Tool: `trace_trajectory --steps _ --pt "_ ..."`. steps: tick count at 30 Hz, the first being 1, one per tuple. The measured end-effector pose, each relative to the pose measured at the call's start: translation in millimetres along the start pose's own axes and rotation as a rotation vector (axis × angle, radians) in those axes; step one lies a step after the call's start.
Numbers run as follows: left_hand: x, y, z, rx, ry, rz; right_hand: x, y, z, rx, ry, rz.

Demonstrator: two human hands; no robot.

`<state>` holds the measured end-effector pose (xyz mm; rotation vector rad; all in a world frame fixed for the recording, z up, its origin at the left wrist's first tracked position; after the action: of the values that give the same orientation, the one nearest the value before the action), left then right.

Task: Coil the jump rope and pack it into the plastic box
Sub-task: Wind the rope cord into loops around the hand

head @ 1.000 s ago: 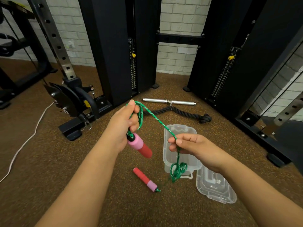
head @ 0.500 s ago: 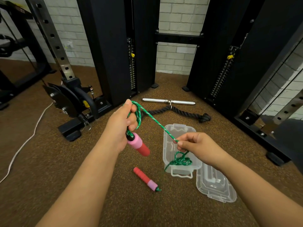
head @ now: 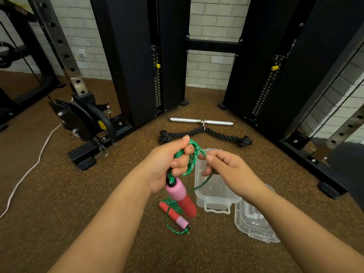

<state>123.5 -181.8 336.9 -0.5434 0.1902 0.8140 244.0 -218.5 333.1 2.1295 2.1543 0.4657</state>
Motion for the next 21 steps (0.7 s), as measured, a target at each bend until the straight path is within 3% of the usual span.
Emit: trace_trajectory --steps 3,7,12,17,21 --pt "0 10 5 -0.193 -0.051 0.057 -2 5 10 -0.18 -0.038 0.028" --pt "0 12 10 -0.246 -0.105 0.088 -13 -27 18 -0.4 -0.068 -0.207" --pt "0 7 7 0.082 -0.114 0.153 -16 -42 -4 -0.584 0.085 -0.299" --pt "3 14 -6 0.532 -0.012 0.277 -12 -35 -22 -0.324 0.114 -0.237" --pt "5 17 -12 0.651 0.01 0.293 -8 -19 -22 -0.231 0.096 -0.158"
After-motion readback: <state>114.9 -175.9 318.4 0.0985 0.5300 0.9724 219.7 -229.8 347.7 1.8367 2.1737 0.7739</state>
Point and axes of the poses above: each hand's wrist, its own x-axis towards the middle knuckle, its own y-axis out of the back of the hand, z = x × y, the point moved 8 cm from there along x, towards the middle knuckle, and after that the axes turned 9 degrees about y, right-handed, at the moved point
